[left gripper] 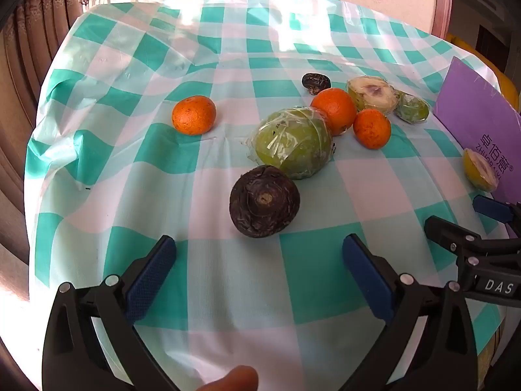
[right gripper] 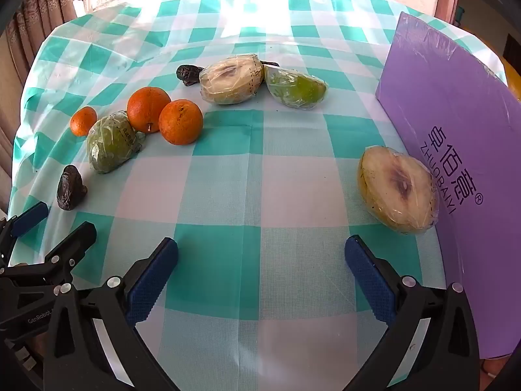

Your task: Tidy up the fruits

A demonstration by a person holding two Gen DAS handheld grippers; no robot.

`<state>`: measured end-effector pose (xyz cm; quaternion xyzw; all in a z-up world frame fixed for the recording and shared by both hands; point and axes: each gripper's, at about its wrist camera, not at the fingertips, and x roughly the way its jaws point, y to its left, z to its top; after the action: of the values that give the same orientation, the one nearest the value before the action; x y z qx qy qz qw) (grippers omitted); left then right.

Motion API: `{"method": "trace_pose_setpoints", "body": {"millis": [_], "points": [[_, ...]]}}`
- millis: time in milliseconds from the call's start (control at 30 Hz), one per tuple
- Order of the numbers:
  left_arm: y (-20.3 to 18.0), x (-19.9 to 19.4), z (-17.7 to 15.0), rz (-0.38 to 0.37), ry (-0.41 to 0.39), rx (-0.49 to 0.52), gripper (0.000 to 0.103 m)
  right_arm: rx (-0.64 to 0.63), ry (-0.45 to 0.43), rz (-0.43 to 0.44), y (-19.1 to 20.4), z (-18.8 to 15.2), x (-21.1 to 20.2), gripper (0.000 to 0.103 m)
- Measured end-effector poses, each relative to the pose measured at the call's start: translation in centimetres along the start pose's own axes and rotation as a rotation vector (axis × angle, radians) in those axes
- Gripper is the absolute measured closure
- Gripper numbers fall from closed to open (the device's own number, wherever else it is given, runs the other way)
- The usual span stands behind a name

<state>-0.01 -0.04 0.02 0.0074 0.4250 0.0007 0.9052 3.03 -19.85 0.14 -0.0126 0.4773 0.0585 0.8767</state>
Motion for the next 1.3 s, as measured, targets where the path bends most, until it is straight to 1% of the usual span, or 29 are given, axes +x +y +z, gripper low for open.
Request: {"method": "trace_pose_setpoints", "body": {"millis": [33,1300], "points": [[0.01,-0.02,-0.01,-0.002,-0.004,-0.002,0.001,0.000,-0.012,0.000,0.00,-0.03,-0.06,0.004],[0.02,-0.01,0.00,-0.005,-0.002,-0.004,0.001,-0.001,-0.031,-0.006,0.23,-0.41,-0.23,0.004]]}}
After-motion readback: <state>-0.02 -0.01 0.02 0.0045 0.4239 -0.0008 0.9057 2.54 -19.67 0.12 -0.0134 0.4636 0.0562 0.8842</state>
